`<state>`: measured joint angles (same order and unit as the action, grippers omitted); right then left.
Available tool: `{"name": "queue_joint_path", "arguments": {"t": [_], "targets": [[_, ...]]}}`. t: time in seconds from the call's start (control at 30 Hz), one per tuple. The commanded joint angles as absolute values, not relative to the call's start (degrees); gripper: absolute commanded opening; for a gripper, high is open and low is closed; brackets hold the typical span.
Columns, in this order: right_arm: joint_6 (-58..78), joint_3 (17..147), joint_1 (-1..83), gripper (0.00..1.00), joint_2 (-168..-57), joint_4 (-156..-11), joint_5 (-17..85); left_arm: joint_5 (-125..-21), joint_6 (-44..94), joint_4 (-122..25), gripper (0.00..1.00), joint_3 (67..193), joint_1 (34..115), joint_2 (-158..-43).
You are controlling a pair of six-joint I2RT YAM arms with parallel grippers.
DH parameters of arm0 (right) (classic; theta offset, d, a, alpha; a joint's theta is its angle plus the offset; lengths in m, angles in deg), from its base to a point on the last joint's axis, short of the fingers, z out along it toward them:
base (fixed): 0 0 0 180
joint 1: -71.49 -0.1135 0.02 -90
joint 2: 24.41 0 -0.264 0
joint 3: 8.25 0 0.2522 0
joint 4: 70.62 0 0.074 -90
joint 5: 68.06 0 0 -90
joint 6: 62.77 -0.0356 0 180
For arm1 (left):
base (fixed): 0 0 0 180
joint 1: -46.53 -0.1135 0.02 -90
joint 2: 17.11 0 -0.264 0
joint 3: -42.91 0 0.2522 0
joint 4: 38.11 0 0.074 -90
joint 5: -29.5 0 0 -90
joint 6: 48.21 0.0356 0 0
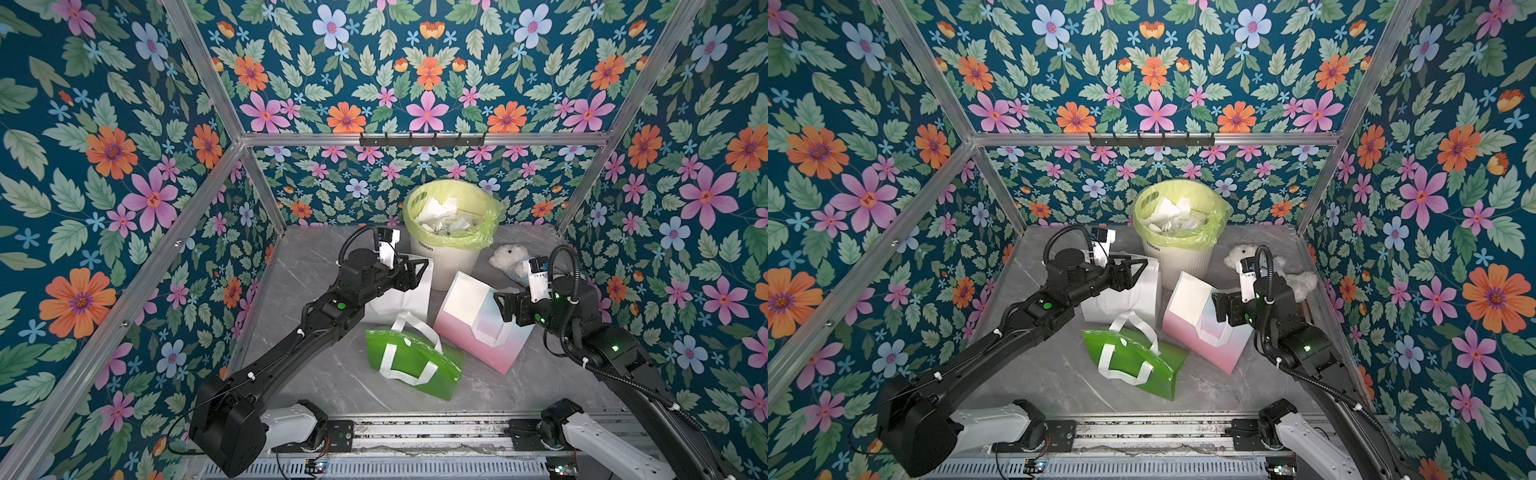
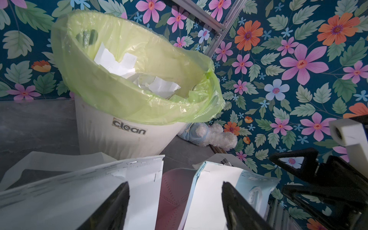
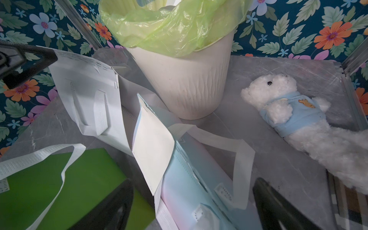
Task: Shred takeout receipts and throw away
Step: Pick up the takeout bag at the center of the board.
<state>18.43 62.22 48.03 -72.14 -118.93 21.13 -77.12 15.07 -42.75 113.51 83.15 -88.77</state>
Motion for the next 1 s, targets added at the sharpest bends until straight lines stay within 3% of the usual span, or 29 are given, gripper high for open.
{"name": "queue_joint_path", "arguments": {"t": [0.0, 0.27, 0.67, 0.97], "targets": [[20.15, 63.15, 49.53, 0.95, -74.4, -119.62, 24.22, -78.36, 13.76, -40.45, 0.75, 113.04, 83.44, -88.91], [20.73, 64.65, 50.05, 0.85, -77.12, -123.05, 30.46, -78.83, 13.15, -40.49, 0.75, 112.83, 83.59, -89.31], [21.03, 64.18, 50.05, 0.61, -81.12, -125.29, 23.48, -80.7, 11.78, -38.62, 0.75, 114.56, 85.62, -92.39], [20.28, 62.53, 50.05, 0.58, -82.04, -123.79, 21.84, -81.07, 11.91, -38.17, 0.75, 115.82, 86.43, -93.65]]}}
